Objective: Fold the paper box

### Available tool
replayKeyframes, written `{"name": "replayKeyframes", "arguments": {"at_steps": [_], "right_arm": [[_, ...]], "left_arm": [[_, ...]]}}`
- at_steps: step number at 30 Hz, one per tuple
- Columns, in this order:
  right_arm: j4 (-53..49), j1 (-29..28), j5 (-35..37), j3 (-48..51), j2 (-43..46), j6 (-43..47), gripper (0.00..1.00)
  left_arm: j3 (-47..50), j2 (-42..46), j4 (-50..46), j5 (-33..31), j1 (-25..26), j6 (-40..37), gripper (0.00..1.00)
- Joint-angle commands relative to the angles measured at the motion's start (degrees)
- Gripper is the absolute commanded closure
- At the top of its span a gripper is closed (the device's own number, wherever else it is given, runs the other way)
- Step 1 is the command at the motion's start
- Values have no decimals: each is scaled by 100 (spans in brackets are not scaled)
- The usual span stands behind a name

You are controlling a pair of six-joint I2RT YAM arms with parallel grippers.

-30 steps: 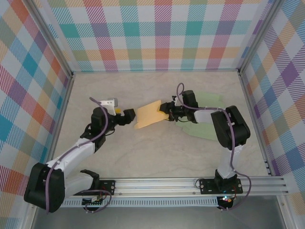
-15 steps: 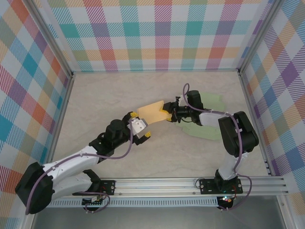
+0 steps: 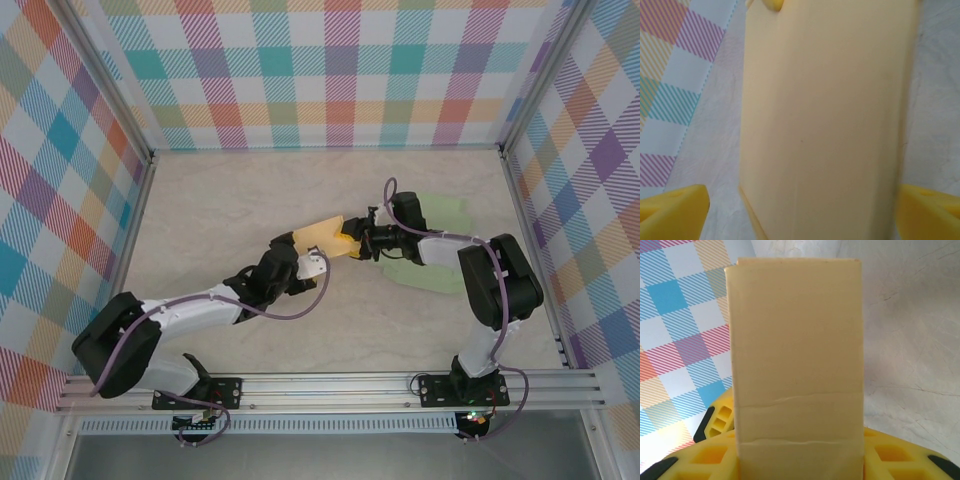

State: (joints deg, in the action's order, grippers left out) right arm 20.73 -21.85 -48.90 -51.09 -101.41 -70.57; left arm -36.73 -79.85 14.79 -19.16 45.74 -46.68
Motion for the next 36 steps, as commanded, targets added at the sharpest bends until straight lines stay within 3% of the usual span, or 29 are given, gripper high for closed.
{"name": "replayKeyframes", "arguments": {"at_steps": [1, 11, 15, 22, 25, 28, 36], "right_arm": [[84, -57, -231, 55, 57, -95, 57], [-18, -57, -261, 71, 16, 45, 55], [-175, -57, -225, 99, 66, 203, 51], [-650, 3, -19, 161, 333, 622, 33], [-946, 105, 90, 169, 531, 827, 26], [-1316, 252, 264, 178, 842, 1083, 20], [-3037, 566, 1223, -63, 1885, 2354, 16]], "left_arm": [[-252, -297, 266, -547, 67, -293, 14], [-516, -285, -202, -391, 75, -150, 45], [-713, -95, -935, -95, 71, -91, 47], [-1194, 137, -2668, 528, 71, 140, 49], [-1376, 160, -3372, 752, 33, 209, 58], [-1597, 99, -3935, 1150, -125, 334, 61], [-2039, -416, -4574, 2557, -701, 286, 60]]}}
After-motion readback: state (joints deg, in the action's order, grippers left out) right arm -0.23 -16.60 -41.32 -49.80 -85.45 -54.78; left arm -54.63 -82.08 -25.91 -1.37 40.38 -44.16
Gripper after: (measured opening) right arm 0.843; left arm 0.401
